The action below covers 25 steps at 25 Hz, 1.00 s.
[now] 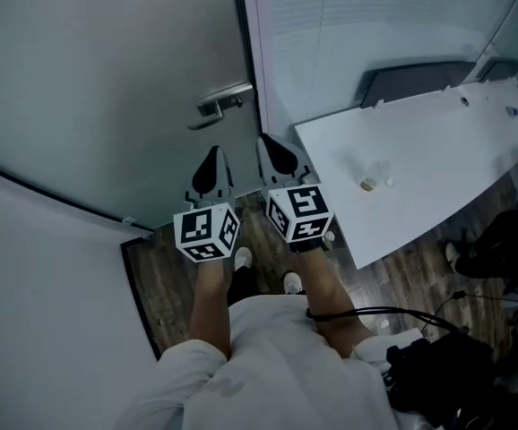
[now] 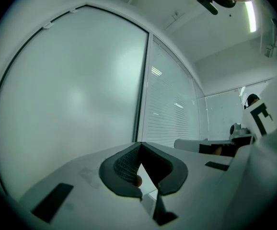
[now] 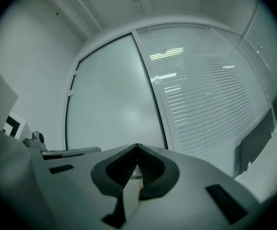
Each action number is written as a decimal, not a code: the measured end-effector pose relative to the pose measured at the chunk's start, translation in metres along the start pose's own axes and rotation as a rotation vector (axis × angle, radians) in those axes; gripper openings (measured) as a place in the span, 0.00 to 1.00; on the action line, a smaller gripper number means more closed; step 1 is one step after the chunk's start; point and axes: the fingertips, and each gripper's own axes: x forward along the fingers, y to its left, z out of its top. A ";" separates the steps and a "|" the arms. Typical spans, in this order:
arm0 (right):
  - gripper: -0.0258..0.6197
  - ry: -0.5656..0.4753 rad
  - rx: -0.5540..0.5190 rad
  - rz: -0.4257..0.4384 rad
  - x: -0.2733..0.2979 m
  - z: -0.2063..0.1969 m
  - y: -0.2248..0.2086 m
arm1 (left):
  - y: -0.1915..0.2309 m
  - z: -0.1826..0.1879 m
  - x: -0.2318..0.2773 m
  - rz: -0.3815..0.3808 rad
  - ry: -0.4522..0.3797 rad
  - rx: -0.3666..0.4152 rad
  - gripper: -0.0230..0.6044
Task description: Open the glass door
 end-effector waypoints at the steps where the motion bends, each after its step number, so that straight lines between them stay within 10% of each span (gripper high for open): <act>1: 0.04 0.004 -0.002 -0.012 0.005 0.000 -0.004 | 0.003 -0.002 0.006 -0.012 0.006 0.000 0.02; 19: 0.04 0.082 -0.004 -0.118 0.107 -0.038 -0.015 | 0.110 -0.048 0.089 -0.153 0.175 0.183 0.02; 25: 0.04 0.099 -0.011 -0.150 0.117 -0.038 -0.023 | 0.111 -0.069 0.110 -0.269 0.265 0.429 0.03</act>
